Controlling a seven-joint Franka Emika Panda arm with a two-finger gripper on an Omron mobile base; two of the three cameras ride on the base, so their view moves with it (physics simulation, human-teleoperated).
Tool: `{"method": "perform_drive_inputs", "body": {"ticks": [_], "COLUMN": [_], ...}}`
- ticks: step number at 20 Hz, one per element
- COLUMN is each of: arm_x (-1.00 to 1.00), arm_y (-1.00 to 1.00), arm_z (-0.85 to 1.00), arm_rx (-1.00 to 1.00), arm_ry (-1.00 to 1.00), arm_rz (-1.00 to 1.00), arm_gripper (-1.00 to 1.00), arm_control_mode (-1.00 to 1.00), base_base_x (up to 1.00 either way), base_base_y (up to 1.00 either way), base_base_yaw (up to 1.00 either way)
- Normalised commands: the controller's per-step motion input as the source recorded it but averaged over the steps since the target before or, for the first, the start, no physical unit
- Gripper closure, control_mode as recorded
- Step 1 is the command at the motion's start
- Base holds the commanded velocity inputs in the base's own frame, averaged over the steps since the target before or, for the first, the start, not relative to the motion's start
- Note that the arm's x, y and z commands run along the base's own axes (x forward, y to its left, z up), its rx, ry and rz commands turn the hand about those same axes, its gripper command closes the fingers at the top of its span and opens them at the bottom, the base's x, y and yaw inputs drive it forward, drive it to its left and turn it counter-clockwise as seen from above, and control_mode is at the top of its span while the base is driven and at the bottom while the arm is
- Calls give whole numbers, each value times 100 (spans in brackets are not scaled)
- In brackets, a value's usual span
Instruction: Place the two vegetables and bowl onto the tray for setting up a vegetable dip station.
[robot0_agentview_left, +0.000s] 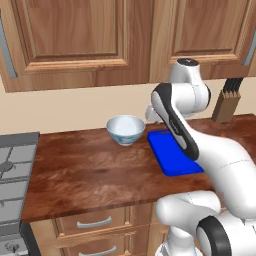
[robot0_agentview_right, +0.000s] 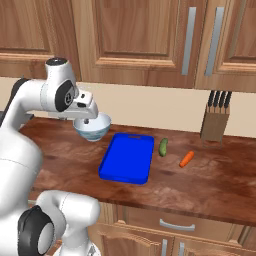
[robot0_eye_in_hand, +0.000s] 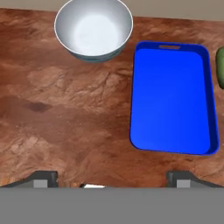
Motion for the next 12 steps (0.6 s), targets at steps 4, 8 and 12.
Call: {"method": "perform_drive_inputs", "body": {"ticks": [4,8,12], "arm_x": [-3,1,10], "arm_y": [24,26,32], "arm_z": [-16,-16,-20], "arm_rx": [-8,-10,-7], "arm_ry": [-13,-8,-2], "arm_rz": [7,12,11], "arm_gripper": [-100,-100,-100], "arm_control_mode": [-100,-100,-100], "base_base_x": [0,0,0], "base_base_y": [0,0,0], "base_base_yaw": [0,0,0]}}
